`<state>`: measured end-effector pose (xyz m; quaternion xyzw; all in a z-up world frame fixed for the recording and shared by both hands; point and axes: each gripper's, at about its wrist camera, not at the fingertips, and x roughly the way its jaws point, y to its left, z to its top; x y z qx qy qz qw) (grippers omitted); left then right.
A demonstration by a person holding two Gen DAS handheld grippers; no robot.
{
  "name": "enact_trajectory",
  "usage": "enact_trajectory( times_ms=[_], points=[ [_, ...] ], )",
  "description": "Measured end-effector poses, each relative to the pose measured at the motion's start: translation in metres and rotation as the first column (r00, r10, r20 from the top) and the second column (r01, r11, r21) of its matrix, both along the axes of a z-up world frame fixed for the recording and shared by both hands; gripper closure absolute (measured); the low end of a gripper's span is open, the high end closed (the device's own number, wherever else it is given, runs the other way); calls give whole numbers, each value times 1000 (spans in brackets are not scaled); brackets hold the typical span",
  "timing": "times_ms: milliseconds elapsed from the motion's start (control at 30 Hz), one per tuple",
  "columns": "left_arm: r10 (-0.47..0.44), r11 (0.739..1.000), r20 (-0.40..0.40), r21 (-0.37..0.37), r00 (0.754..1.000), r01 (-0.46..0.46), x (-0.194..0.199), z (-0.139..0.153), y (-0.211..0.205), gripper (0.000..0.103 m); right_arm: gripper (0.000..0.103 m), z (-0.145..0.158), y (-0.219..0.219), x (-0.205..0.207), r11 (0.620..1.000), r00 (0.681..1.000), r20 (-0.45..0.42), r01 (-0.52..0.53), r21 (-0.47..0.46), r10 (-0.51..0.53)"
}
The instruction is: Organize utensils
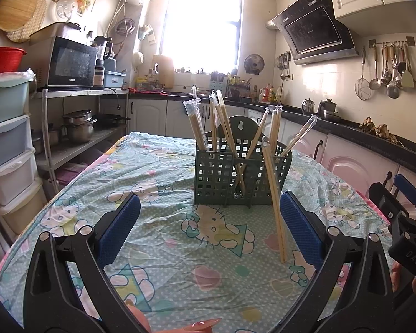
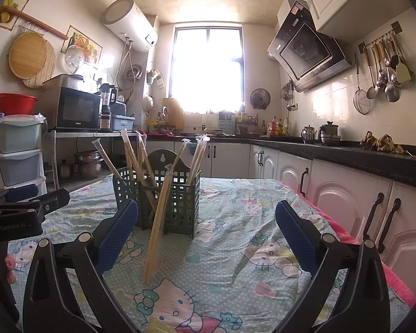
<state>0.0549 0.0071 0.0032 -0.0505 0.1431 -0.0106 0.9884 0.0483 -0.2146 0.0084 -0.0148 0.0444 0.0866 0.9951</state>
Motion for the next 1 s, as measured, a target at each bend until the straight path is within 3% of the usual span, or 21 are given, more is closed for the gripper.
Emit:
enact_trajectory(
  times_ms=[1000],
  points=[
    [22, 1000, -8, 11, 1000, -22, -1, -1, 4, 10, 6, -1, 1, 0, 1000, 1000, -5, -3, -1, 3]
  ],
)
